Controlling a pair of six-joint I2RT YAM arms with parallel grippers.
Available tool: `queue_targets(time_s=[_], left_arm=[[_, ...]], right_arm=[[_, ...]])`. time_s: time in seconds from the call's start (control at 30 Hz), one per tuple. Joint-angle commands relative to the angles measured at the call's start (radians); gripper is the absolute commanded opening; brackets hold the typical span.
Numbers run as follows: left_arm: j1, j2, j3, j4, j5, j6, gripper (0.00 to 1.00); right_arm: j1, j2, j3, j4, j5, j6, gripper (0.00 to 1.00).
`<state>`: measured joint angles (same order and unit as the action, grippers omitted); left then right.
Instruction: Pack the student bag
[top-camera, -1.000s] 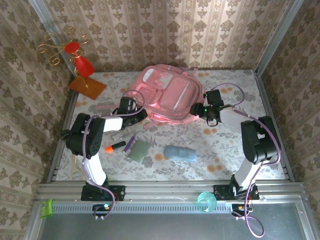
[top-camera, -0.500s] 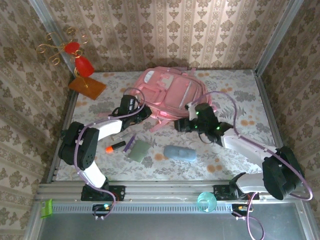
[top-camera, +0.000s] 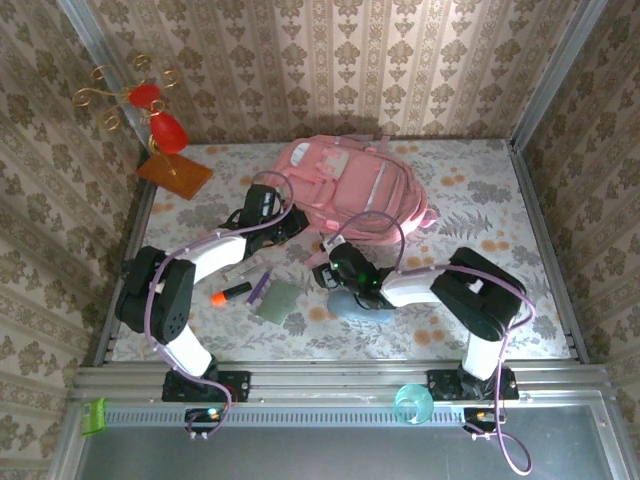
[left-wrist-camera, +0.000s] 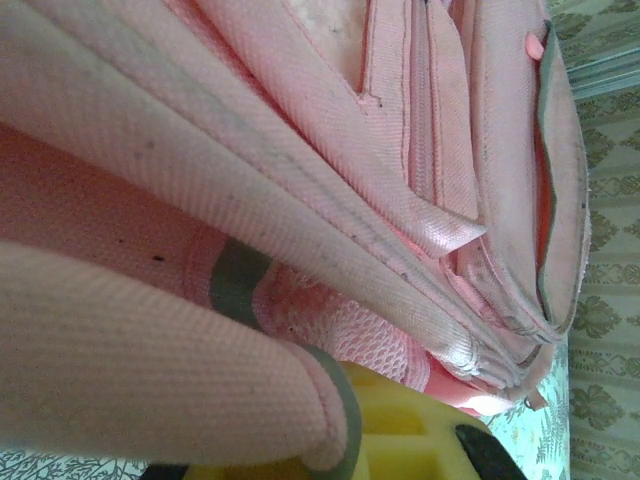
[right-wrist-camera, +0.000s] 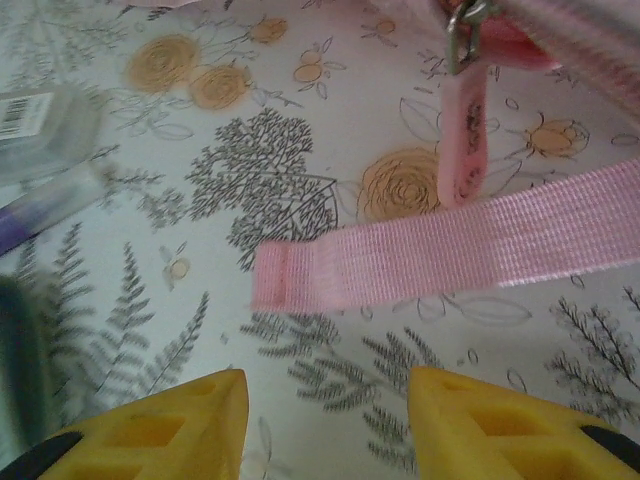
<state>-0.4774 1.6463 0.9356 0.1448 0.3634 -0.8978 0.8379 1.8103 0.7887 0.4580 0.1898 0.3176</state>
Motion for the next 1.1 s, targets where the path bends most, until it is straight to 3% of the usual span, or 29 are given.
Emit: queue_targets(time_s=[0.0,0.37,0.63,0.9,1.07], left_arm=[[-0.008,-0.056,0.041,0.026,0.069,0.019,0.0],[-0.01,-0.077,0.034,0.026,0.06,0.021,0.0],[-0.012,-0.079,0.026,0.027,0.057,0.022,0.0],[-0.012,-0.074,0.021,0.009,0.012,0.047,0.0],[-0.011,-0.072,0.017,-0.015,-0.027,0.08,0.0]], right_arm=[[0.004,0.04,0.039,0.121,0.153,-0.014,0.47],[0.002,0.099,0.09,0.156,0.231,-0.069,0.42],[0.001,0.136,0.124,0.179,0.268,-0.092,0.28],[0.003,0.105,0.083,0.189,0.271,-0.088,0.0],[0.003,0.026,0.001,0.175,0.271,-0.055,0.0]])
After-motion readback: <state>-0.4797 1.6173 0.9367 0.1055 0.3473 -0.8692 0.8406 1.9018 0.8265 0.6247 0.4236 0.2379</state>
